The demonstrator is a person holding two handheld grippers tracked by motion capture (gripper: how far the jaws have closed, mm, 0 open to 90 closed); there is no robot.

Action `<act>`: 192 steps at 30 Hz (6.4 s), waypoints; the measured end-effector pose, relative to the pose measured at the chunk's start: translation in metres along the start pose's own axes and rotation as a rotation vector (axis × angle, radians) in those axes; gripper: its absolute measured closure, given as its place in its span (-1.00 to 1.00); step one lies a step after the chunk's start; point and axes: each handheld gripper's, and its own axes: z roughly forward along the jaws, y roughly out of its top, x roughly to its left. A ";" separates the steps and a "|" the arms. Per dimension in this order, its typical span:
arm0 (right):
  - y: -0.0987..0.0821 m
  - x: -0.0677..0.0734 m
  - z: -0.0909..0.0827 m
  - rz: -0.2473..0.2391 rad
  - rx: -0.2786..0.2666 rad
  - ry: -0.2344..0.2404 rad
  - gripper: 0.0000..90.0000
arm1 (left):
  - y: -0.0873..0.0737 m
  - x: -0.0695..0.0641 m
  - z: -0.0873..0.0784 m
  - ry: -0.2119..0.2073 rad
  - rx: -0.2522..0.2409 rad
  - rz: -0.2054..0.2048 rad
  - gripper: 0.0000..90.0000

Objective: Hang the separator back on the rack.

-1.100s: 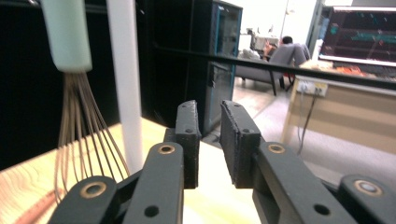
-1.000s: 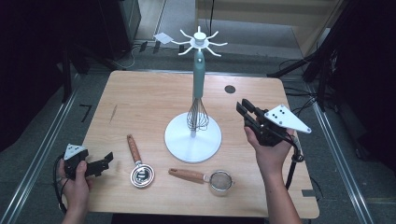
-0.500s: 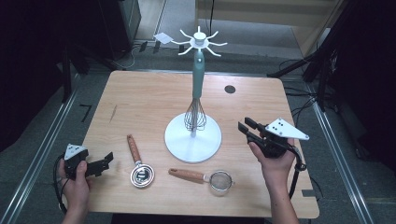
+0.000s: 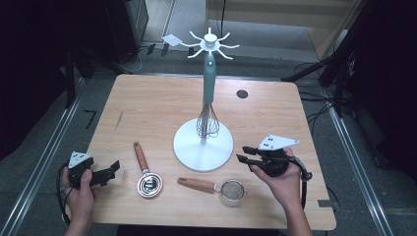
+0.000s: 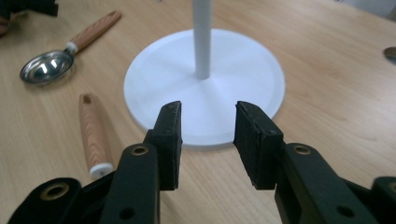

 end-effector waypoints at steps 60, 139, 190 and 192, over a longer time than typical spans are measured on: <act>0.022 0.082 0.103 -0.386 0.714 0.232 0.31 | 0.000 -0.001 0.000 0.003 -0.001 0.004 -1.00; 0.017 0.004 0.059 -0.060 0.554 -0.101 0.59 | 0.000 0.000 0.000 0.001 -0.002 -0.001 -1.00; 0.024 -0.002 0.023 0.073 0.064 -0.265 0.59 | 0.000 0.000 0.000 -0.001 -0.002 -0.002 -1.00; 0.026 -0.001 0.021 0.074 0.034 -0.269 0.59 | 0.000 0.000 0.000 -0.001 -0.003 -0.002 -1.00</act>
